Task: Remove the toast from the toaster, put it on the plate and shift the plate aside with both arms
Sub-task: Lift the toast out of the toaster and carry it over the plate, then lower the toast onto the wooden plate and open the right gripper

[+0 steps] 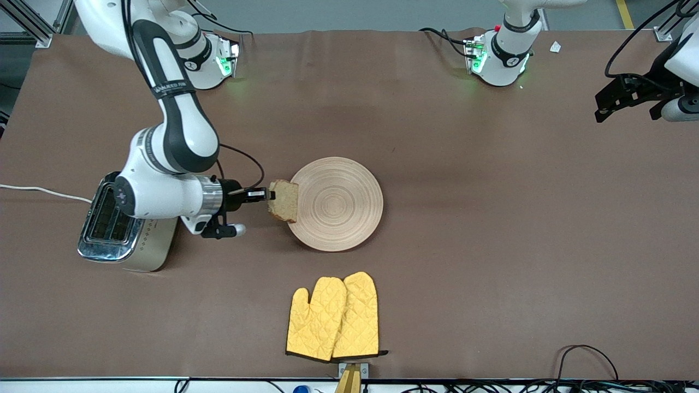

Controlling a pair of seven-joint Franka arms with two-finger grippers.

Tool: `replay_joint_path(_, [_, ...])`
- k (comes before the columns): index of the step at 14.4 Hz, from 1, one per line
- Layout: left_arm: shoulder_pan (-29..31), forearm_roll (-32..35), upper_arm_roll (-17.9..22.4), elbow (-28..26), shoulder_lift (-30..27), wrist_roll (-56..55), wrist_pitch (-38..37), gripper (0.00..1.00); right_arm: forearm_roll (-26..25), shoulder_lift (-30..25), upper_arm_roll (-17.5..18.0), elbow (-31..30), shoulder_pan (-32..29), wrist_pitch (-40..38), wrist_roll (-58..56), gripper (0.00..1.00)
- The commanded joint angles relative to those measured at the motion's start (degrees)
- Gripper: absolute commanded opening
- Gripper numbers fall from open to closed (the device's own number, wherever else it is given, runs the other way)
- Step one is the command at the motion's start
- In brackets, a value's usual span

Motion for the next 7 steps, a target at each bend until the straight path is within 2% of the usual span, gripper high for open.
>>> replay_joint_path(1, [0.28, -0.80, 0.14, 1.13, 0.32, 1.13, -0.83, 1.00, 4.75, -1.33, -0.48, -2.98, 0.93, 1.13, 0.55, 0.08])
replay_joint_path(3, [0.28, -0.80, 0.23, 1.13, 0.23, 1.13, -0.83, 1.00, 8.96, 0.34, -0.39, -3.25, 1.36, 0.95, 0.46, 0.08])
replay_joint_path(7, [0.37, -0.80, 0.23, 1.13, 0.32, 1.13, -0.83, 1.00, 11.34, 3.76, -0.21, -3.25, 2.94, 3.93, -0.06, 0.08])
